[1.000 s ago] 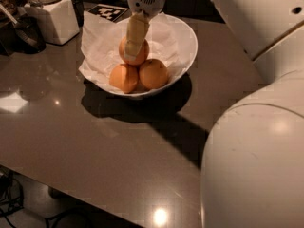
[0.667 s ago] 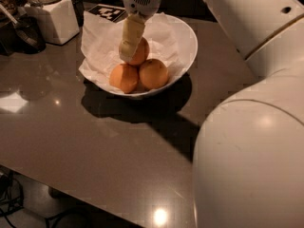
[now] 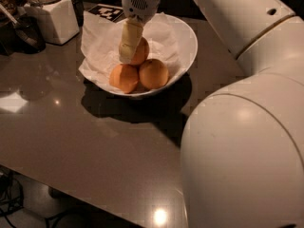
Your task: Pick orange from white bowl
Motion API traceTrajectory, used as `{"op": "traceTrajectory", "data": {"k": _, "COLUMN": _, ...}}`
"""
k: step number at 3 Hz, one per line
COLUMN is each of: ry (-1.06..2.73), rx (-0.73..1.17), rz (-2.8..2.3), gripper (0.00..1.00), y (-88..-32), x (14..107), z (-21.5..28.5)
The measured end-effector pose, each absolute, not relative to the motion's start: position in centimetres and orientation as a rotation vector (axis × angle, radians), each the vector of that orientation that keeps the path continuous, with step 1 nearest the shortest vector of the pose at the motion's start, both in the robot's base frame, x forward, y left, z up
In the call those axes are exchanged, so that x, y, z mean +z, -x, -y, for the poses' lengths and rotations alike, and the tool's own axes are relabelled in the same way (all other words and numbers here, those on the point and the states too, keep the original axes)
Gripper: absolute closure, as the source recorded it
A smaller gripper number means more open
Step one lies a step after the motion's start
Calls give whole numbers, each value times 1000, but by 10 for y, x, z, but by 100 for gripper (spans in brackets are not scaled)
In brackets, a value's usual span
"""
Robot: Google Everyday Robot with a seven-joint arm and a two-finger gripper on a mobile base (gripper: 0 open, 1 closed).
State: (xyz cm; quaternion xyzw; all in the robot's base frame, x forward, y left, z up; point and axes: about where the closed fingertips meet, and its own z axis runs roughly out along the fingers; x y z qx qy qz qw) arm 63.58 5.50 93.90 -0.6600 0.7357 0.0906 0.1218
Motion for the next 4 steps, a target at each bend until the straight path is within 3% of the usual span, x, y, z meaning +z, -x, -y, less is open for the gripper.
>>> {"op": "traceTrajectory", "data": {"k": 1, "ry": 1915, "rx": 266, "rz": -2176, "gripper": 22, "y": -643, "x": 929, "z": -48}}
{"op": "traceTrajectory", "data": {"k": 2, "ry": 1933, "rx": 256, "rz": -2163, "gripper": 40, "y": -645, "x": 921, "z": -44}}
{"op": "traceTrajectory", "data": {"k": 4, "ry": 1909, "rx": 252, "rz": -2139, "gripper": 87, "y": -652, "x": 923, "z": -51}}
